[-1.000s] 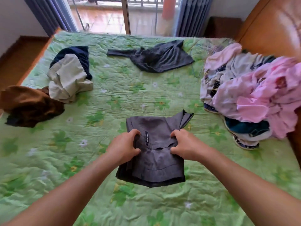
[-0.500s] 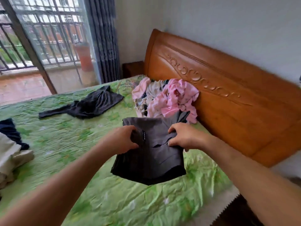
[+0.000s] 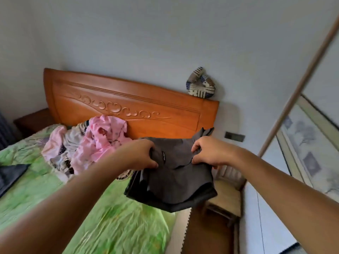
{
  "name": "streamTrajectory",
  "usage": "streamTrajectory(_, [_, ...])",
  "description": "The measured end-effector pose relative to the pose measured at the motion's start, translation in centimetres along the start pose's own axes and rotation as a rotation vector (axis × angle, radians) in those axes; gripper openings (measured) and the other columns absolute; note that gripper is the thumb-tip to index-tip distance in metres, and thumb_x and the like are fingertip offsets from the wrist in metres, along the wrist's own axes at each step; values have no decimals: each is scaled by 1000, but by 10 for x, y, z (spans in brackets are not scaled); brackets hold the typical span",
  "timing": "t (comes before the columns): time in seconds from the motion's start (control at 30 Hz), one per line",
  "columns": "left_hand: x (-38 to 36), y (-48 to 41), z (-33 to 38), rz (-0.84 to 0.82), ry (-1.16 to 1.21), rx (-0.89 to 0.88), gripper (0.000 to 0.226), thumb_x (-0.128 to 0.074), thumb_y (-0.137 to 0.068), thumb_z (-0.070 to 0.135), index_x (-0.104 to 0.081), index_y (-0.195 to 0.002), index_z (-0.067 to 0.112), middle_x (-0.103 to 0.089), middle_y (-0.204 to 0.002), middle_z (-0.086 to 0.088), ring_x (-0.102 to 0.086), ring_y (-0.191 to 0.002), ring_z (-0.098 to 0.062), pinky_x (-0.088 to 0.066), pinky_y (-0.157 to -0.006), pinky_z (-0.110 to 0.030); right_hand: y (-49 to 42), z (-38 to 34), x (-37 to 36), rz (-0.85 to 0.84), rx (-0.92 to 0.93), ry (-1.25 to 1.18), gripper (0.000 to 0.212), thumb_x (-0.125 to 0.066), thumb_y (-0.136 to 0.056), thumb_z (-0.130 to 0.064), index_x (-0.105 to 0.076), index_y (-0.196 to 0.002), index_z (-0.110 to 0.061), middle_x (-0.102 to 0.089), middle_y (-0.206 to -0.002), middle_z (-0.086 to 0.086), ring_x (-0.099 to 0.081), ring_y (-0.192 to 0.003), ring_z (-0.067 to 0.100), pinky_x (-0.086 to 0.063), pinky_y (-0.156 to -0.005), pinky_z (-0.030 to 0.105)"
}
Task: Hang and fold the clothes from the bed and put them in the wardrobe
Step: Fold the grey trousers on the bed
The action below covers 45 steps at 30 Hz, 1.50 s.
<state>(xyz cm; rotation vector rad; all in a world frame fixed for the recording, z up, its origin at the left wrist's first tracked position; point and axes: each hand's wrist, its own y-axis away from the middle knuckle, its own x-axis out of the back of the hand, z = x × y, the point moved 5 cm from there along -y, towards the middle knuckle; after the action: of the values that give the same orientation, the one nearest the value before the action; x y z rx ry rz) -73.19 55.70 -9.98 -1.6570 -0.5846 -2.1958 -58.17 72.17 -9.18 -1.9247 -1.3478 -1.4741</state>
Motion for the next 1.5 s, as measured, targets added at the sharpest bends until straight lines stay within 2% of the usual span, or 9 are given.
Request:
streamTrajectory(0.1, [0,-37,55,-27,-42,-94,55,-77,-80,47,-62,-127,24,-63,-125,1,-60,-113,-21,-50,-98,-37,20,51,27,56,-82,-27,35,-72,-85,-25,-70,-110,0,-70,-94,25,-58,-52,22,-41,-39,25])
streamTrajectory(0.23, [-5,-77,115,-71,-51,-195,57,-77,-79,49,-60,-129,28,-62,-126,4,-60,-112,-20,-50,-97,-37,41,106,51,148,-170,-6,32,-70,-87,-29,-72,-109,-6,-72,-100,19,-68,-64,22,-52,-50,26])
streamTrajectory(0.4, [-8,-114,180,-100,-93,-335,55,-78,-78,48,-63,-126,29,-64,-123,5,-61,-109,-20,-50,-94,-35,72,160,69,228,-285,-77,23,-66,-90,-29,-74,-103,-11,-71,-87,14,-59,-46,12,-43,-38,18])
streamTrajectory(0.5, [-7,-134,222,-146,-131,-441,54,-77,-79,47,-63,-127,27,-64,-121,4,-61,-107,-19,-50,-93,-35,92,186,79,283,-369,-112,18,-68,-89,-29,-74,-100,-16,-71,-85,8,-64,-48,15,-43,-38,17])
streamTrajectory(0.73, [-3,-171,322,-194,-250,-735,60,-74,-81,51,-58,-134,28,-62,-126,4,-59,-111,-19,-46,-91,-31,144,236,99,415,-557,-191,24,-64,-90,-26,-73,-99,-6,-71,-76,17,-62,-40,16,-41,-36,17])
streamTrajectory(0.83, [-4,-172,361,-205,-307,-871,53,-73,-81,52,-62,-127,29,-64,-122,4,-60,-108,-19,-50,-95,-37,171,248,102,474,-640,-215,24,-66,-89,-25,-74,-98,-4,-72,-81,17,-67,-49,18,-44,-39,16])
streamTrajectory(1.0, [-6,-154,410,-227,-392,-1033,50,-71,-82,53,-63,-124,29,-65,-112,6,-62,-101,-18,-52,-91,-37,218,253,95,545,-779,-200,24,-68,-89,-29,-75,-100,-9,-72,-91,13,-71,-62,19,-56,-47,24])
streamTrajectory(1.23, [-2,-83,445,-282,-444,-1199,33,-70,-84,51,-69,-103,24,-70,-90,6,-66,-82,-12,-54,-75,-28,291,216,80,619,-906,-177,20,-68,-89,-32,-73,-107,-26,-65,-93,-8,-65,-79,9,-55,-62,23])
streamTrajectory(1.5, [13,13,471,-281,-364,-1420,27,-72,-80,47,-67,-102,33,-71,-89,9,-68,-83,-9,-57,-82,-39,404,139,70,812,-1040,-80,19,-71,-85,-37,-72,-103,-29,-65,-89,-10,-59,-76,3,-47,-64,21])
